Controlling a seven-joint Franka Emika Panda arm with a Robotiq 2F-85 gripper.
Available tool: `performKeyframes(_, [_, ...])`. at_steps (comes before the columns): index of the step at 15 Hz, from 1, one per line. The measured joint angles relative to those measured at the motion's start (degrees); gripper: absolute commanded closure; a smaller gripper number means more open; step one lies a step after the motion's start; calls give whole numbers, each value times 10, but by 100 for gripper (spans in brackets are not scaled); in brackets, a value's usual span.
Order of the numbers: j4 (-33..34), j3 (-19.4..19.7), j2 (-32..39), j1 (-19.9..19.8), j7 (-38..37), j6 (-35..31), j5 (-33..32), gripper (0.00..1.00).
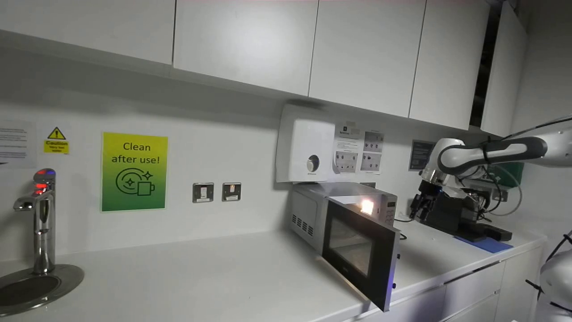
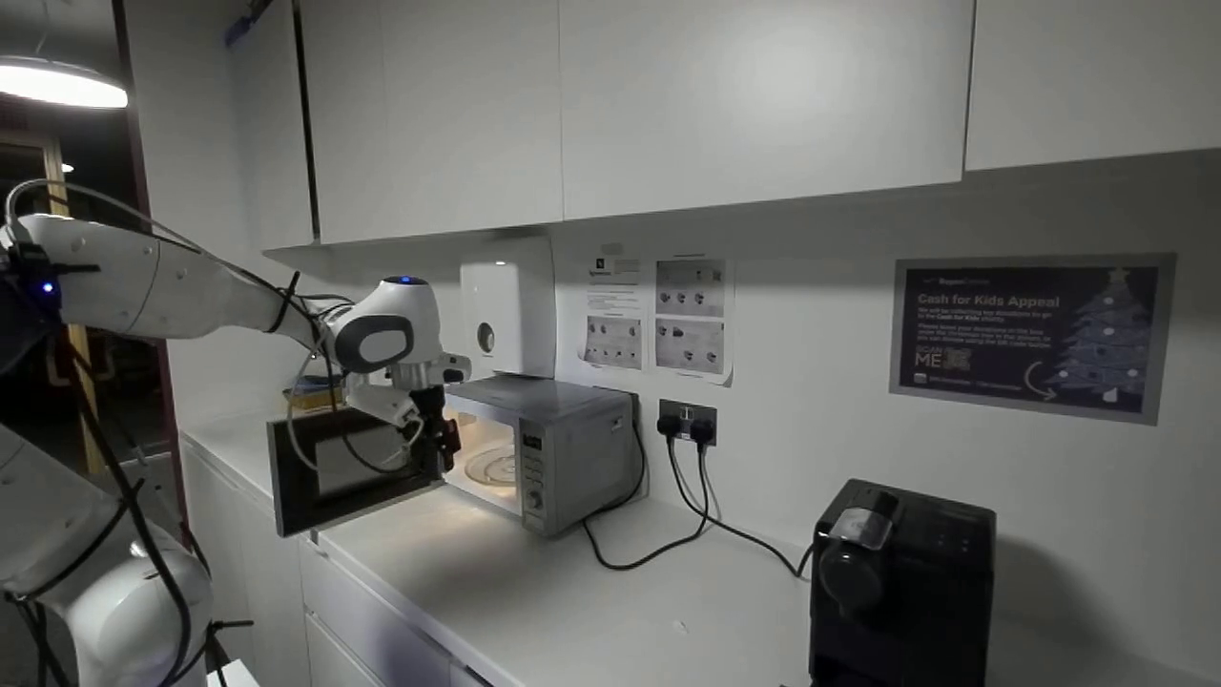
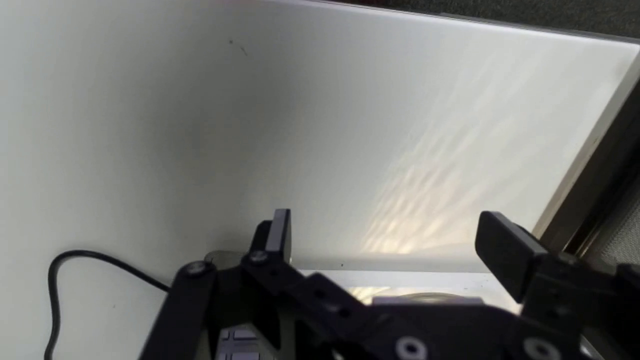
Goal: Close the microwave door
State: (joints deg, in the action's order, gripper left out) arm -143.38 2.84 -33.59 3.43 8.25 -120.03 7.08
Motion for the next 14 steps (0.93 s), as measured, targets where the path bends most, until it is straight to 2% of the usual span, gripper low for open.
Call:
performKeyframes(7, [74,-31,62,8,0,1,0,0])
performKeyframes(14, [150,-73,111,41,-1,3,1,0])
